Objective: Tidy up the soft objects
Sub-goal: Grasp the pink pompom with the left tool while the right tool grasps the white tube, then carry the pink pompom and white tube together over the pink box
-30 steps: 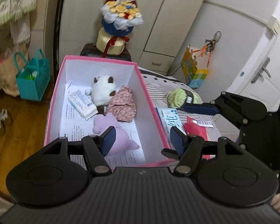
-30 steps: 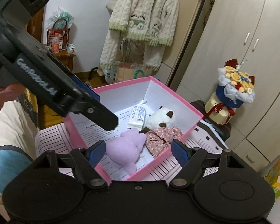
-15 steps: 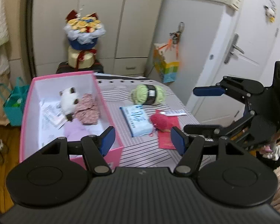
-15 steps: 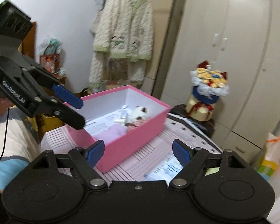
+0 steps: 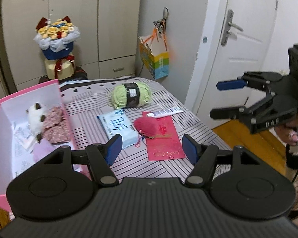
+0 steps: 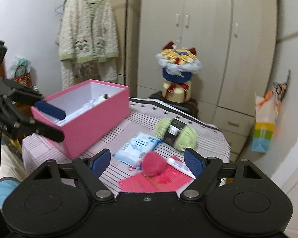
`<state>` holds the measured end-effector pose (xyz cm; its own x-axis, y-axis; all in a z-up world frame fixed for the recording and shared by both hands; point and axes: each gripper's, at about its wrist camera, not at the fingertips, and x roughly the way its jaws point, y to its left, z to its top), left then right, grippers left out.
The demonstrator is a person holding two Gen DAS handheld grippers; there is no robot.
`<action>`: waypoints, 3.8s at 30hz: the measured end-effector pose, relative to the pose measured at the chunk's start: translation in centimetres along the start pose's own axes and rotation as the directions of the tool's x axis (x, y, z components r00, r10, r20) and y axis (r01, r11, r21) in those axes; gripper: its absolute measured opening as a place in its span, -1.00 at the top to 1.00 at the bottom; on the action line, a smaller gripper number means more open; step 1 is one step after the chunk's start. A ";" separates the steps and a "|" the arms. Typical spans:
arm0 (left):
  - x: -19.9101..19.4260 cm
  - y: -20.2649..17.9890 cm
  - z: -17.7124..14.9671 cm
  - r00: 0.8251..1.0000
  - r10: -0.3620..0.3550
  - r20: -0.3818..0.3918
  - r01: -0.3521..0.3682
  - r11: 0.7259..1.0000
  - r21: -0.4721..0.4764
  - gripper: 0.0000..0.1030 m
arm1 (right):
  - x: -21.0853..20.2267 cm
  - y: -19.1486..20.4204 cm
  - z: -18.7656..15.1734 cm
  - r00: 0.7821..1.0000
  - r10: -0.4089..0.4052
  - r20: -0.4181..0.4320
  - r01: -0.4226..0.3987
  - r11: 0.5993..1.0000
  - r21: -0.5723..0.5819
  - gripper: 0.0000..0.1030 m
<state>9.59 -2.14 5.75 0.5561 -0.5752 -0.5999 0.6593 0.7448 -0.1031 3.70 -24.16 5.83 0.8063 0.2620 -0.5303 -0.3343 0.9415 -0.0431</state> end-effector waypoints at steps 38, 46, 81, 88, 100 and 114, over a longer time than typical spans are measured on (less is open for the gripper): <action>21.5 -2.8 -0.6 0.976 0.218 -0.005 -0.214 0.962 0.167 -0.28 | 20.2 -11.5 -4.8 0.975 0.116 -0.191 -0.114 0.993 0.018 0.09; 22.8 -2.9 -1.0 0.963 0.269 -0.010 -0.263 0.950 0.168 -0.28 | 19.1 -10.8 -6.0 0.982 0.051 -0.183 -0.041 0.998 0.055 0.06; 13.1 0.4 -3.4 0.984 0.143 0.102 -0.119 0.969 -0.218 0.15 | 13.1 -4.4 -8.1 0.998 -0.054 -0.015 0.056 0.938 0.342 0.46; 10.3 1.2 -5.1 0.994 0.079 0.080 -0.053 0.957 -0.285 0.15 | 11.0 -1.1 -8.7 1.000 -0.003 -0.013 0.007 0.939 0.345 0.46; 4.4 2.2 -7.3 1.000 0.005 0.018 0.001 0.952 -0.307 0.15 | 7.1 4.1 -6.8 0.995 0.096 -0.016 -0.091 0.974 0.209 0.46; -4.8 4.9 -6.5 0.995 0.094 0.041 -0.079 0.958 -0.275 0.15 | 6.1 9.2 -0.1 0.939 0.343 -0.013 -0.339 0.932 0.125 0.46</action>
<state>6.89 6.45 2.99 0.6357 -0.5164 -0.5738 0.4490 0.8520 -0.2693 5.52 -13.91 2.11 0.6363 0.5665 -0.5236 -0.5243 0.8155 0.2452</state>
